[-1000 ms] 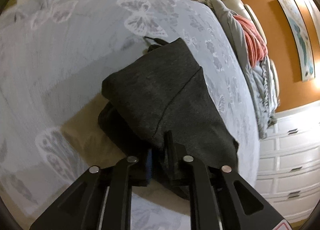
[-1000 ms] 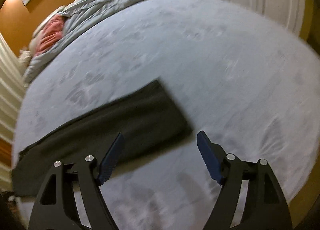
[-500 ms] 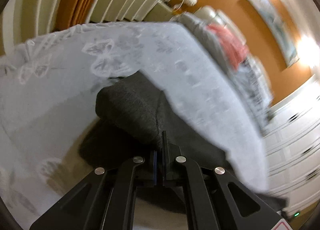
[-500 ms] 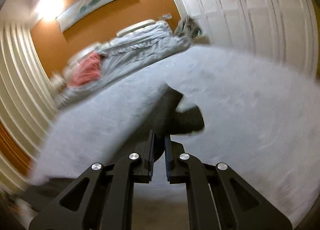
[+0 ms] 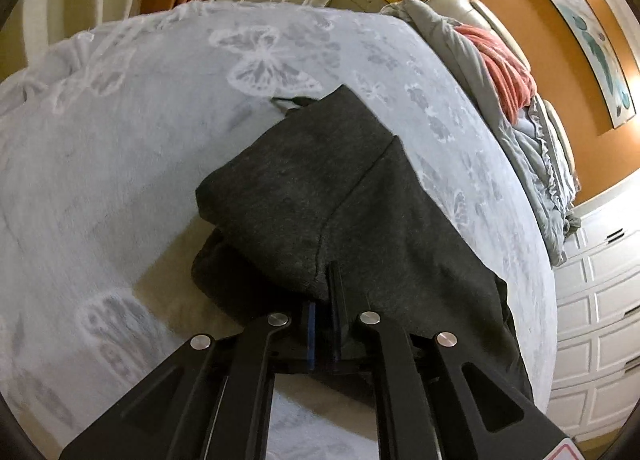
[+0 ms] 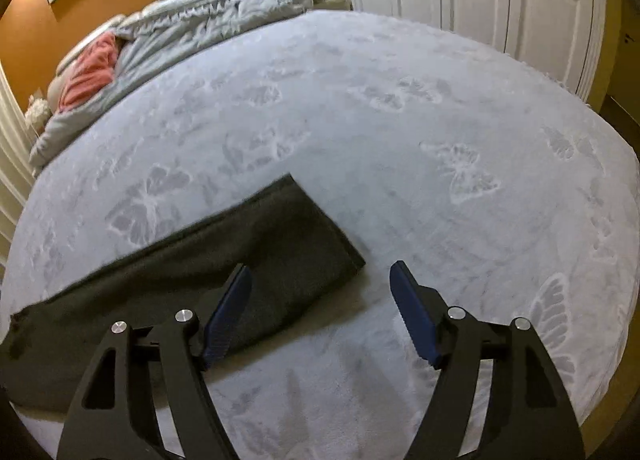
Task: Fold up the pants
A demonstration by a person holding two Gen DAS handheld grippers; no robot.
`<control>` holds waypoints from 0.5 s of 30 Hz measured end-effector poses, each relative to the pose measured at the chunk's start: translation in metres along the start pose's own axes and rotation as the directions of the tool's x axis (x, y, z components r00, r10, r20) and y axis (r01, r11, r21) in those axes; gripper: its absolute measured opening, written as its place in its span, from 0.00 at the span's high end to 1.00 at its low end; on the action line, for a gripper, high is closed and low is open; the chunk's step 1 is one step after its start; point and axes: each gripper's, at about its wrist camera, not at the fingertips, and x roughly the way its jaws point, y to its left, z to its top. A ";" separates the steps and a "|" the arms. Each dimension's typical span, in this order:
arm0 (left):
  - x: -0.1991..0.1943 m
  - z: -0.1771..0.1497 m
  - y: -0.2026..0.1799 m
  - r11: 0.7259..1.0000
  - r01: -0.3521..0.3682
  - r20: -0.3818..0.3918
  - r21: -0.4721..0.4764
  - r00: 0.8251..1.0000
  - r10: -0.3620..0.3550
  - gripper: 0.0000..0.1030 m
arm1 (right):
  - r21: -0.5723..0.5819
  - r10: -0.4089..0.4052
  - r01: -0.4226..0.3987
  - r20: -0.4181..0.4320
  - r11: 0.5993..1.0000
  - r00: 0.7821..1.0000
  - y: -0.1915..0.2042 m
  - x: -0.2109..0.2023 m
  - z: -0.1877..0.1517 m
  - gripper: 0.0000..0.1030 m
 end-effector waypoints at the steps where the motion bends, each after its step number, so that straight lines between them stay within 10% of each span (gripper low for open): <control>1: -0.001 -0.001 -0.002 1.000 -0.012 0.005 0.017 1.000 0.012 0.94 | -0.004 -0.001 0.001 0.011 1.000 1.000 0.007 0.005 0.004 0.33; 8: -0.027 -0.007 -0.028 0.989 -0.102 0.124 0.106 0.988 0.089 0.89 | -0.126 -0.090 0.085 -0.032 0.988 0.995 0.034 0.061 0.025 0.27; 9: -0.034 -0.008 -0.034 0.988 -0.096 0.151 0.120 0.985 0.077 0.89 | -0.147 -0.085 0.074 -0.068 0.986 0.994 0.037 0.072 0.025 0.38; 10: -0.037 -0.009 -0.039 0.985 -0.101 0.169 0.139 0.983 0.076 0.89 | -0.162 -0.079 0.063 -0.094 0.985 0.992 0.040 0.079 0.026 0.84; 15: -0.016 -0.009 -0.046 0.952 -0.221 0.168 0.212 0.968 0.188 0.90 | -0.213 0.030 0.003 0.152 0.977 0.988 0.058 0.021 0.064 0.92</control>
